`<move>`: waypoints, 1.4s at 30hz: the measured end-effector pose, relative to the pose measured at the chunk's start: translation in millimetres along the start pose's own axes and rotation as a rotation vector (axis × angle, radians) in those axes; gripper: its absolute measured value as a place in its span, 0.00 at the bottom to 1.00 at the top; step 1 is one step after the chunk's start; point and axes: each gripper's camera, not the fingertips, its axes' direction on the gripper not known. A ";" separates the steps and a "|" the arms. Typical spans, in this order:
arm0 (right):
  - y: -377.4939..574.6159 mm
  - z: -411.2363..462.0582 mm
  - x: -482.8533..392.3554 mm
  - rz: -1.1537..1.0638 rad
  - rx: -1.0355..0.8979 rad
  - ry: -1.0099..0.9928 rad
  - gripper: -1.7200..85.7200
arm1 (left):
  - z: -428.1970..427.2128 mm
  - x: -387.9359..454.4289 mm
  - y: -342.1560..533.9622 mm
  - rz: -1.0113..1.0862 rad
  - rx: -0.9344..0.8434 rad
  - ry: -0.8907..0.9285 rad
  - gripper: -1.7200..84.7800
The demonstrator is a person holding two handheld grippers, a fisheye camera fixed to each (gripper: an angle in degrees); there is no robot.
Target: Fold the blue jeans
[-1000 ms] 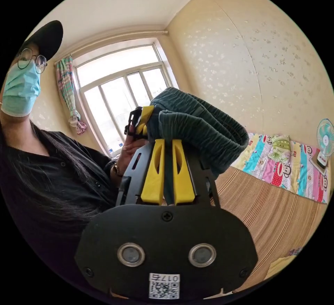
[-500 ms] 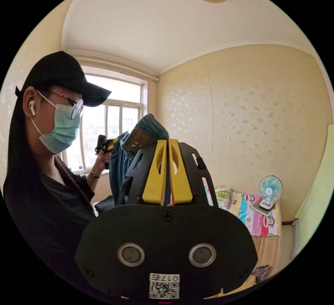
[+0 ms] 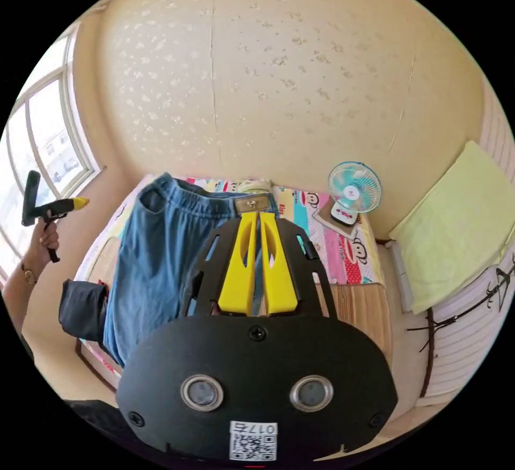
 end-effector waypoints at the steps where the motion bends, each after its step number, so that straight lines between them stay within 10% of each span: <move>1: 48.0 40.6 0.4 -0.043 -0.086 -0.079 0.04 | 31.9 -27.7 38.2 -0.037 -0.088 -0.019 0.11; 10: 382.1 232.4 -47.7 0.167 -0.779 -0.571 0.10 | 165.0 -161.8 329.5 -0.392 -0.678 -0.145 0.12; 28: 600.6 210.6 -91.0 0.346 -1.378 -0.514 0.05 | 237.1 -185.7 489.2 -0.341 -1.121 0.047 0.01; 42: 609.5 94.3 70.2 0.426 -0.968 0.334 0.15 | 128.5 -305.1 552.1 -0.597 -0.995 -0.012 0.08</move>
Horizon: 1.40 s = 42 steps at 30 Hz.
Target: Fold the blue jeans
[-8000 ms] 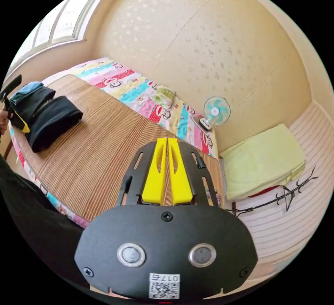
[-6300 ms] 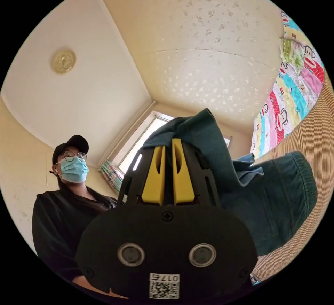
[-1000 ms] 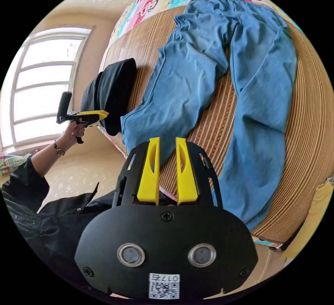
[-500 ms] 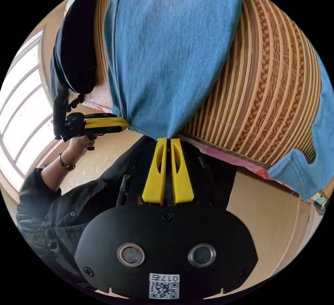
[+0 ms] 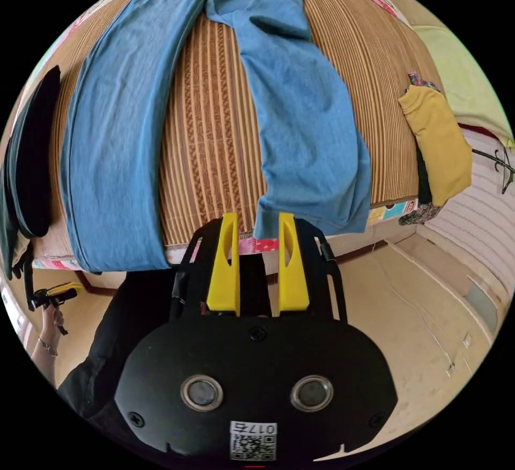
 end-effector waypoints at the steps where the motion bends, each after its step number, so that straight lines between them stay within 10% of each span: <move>1: -3.9 17.9 15.3 0.000 -0.059 -0.031 0.16 | -3.5 -1.9 1.7 -0.011 0.037 0.008 0.08; 10: 69.8 31.6 150.7 -0.237 -0.030 -0.680 0.06 | -0.9 85.5 2.8 0.001 0.434 0.236 0.07; 20: 168.6 16.0 263.7 -0.437 -0.001 -1.012 0.06 | 104.8 284.6 -57.6 0.303 0.160 0.384 0.20; 28: 177.6 23.1 314.3 -0.727 -0.199 -0.902 0.08 | 141.6 317.9 -15.5 0.385 0.202 0.272 0.02; 42: -187.0 -69.0 287.5 -0.218 0.224 -0.702 0.21 | 118.7 293.8 4.4 0.454 0.232 0.370 0.01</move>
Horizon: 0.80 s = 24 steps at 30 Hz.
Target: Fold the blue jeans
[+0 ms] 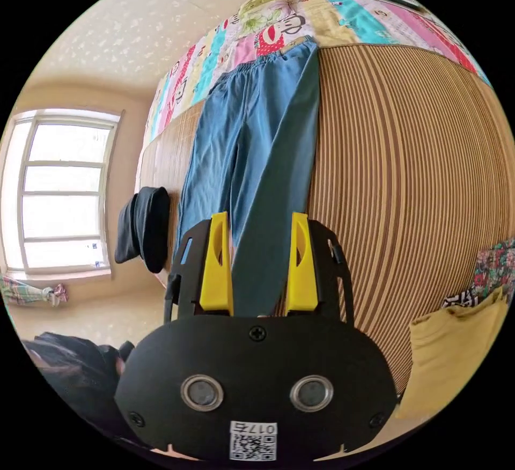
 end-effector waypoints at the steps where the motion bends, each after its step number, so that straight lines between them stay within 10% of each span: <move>1: -21.1 13.0 -1.1 0.071 0.023 0.017 0.21 | -4.6 -1.9 4.0 -0.013 0.010 0.019 0.01; 8: -65.5 43.0 -19.0 0.215 0.096 0.242 0.05 | -49.8 -12.1 27.5 0.041 0.062 0.148 0.01; 13: -62.9 48.7 -154.8 -0.125 0.314 0.607 0.03 | -98.1 -40.7 48.1 0.018 0.116 0.297 0.01; 24: -86.2 235.3 -331.7 -0.296 0.168 0.409 0.06 | -223.3 -166.6 151.8 -0.427 0.436 0.266 0.01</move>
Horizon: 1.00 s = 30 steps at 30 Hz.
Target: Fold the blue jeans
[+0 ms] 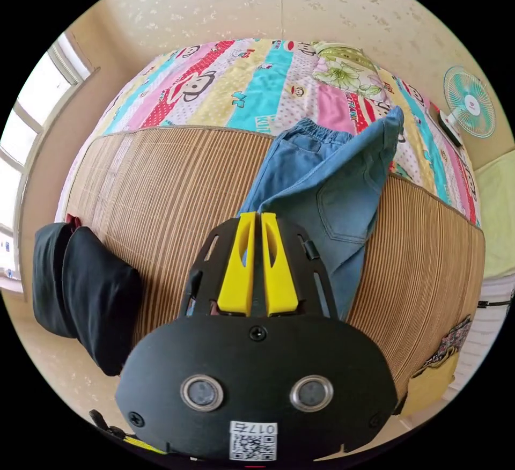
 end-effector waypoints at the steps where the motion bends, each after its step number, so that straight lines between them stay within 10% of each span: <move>1: 10.3 4.7 -2.1 0.033 0.000 -0.013 0.08 | -13.8 -10.0 -5.5 -0.021 -0.001 -0.070 0.01; 15: 369.7 -24.5 25.5 0.185 -0.397 -0.281 0.11 | -25.3 -34.5 -55.6 0.003 -0.161 -0.164 0.01; 30: 402.9 -17.2 15.8 0.443 -0.470 -0.374 0.12 | -4.0 -25.3 -64.5 -0.017 -0.207 -0.263 0.01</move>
